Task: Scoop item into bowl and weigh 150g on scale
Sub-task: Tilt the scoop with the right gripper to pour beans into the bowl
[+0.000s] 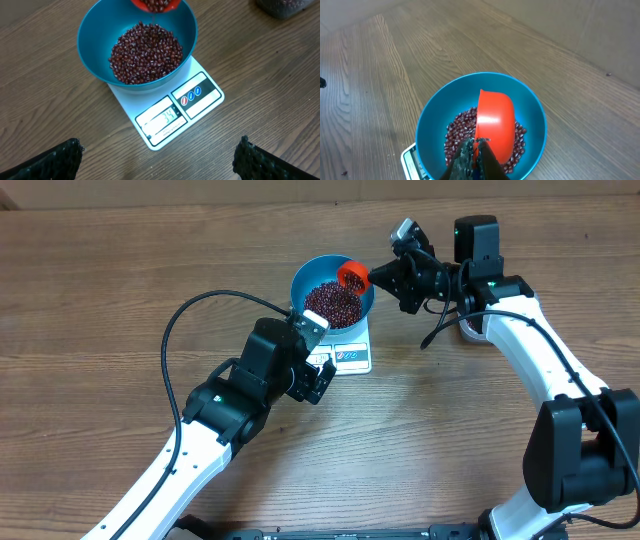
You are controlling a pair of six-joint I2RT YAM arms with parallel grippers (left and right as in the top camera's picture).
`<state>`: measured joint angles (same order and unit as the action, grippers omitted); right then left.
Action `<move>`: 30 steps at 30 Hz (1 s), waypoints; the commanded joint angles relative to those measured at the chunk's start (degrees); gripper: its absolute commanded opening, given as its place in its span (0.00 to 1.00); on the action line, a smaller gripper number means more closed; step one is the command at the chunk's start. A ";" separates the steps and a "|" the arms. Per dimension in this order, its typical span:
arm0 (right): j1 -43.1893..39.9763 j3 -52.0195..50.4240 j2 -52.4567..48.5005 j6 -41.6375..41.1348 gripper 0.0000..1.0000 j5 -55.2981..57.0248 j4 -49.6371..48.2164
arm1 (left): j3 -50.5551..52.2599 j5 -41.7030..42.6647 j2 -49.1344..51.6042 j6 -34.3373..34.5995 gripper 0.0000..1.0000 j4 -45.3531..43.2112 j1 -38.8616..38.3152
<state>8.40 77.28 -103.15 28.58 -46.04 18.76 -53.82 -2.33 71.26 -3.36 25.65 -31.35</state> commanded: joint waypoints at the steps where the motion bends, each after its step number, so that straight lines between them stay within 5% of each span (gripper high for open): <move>1: 0.35 -0.02 -0.17 0.52 0.04 -0.07 -0.98 | -1.66 0.44 -0.02 -0.74 0.99 -0.44 0.22; 30: 0.39 -0.02 -0.17 9.46 0.04 -3.10 -0.46 | -1.66 0.42 -0.02 -0.76 1.00 -0.42 0.22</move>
<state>8.40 77.28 -103.15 37.50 -48.12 18.26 -53.82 -2.33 71.26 -3.38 25.63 -31.35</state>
